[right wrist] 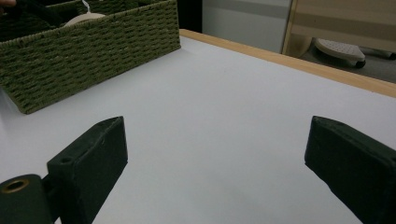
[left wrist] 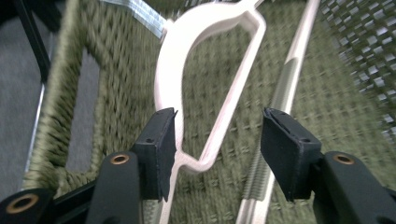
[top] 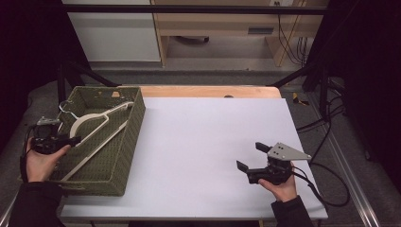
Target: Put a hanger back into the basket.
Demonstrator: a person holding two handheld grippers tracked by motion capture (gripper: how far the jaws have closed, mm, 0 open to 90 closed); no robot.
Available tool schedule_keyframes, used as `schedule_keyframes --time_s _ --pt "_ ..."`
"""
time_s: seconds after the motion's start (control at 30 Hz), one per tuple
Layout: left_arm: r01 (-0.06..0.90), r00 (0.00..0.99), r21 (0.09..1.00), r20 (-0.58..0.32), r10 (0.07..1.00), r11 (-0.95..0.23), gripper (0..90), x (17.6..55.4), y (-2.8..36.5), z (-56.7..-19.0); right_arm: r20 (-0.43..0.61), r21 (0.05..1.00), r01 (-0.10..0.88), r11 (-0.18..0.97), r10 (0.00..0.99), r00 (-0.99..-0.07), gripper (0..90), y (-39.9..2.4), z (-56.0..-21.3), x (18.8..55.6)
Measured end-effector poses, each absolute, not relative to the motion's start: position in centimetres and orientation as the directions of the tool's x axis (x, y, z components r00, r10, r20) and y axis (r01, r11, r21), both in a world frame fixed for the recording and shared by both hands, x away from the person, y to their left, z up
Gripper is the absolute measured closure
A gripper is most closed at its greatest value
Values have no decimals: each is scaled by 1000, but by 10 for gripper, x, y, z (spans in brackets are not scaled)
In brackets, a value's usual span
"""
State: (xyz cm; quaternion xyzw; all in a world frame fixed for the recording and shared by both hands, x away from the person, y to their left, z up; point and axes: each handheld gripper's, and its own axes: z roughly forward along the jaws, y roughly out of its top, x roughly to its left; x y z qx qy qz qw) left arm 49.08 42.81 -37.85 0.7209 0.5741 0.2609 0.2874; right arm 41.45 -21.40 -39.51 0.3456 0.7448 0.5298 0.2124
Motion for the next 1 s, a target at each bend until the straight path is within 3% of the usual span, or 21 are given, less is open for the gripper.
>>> schedule_keyframes --time_s 0.23,0.5,0.7,1.0 --pt "505 338 841 15 941 -194 366 467 390 -352 53 939 287 191 742 -668 62 -216 -394 413" --pt "336 503 923 -6 864 -189 211 440 328 -338 57 947 273 170 748 -662 58 -220 -391 410" --pt "303 619 935 -47 784 -184 130 429 290 -346 67 948 278 154 756 -651 59 -225 -391 407" --pt "280 690 936 -42 723 -213 86 417 258 -363 67 955 263 136 766 -639 52 -233 -389 403"
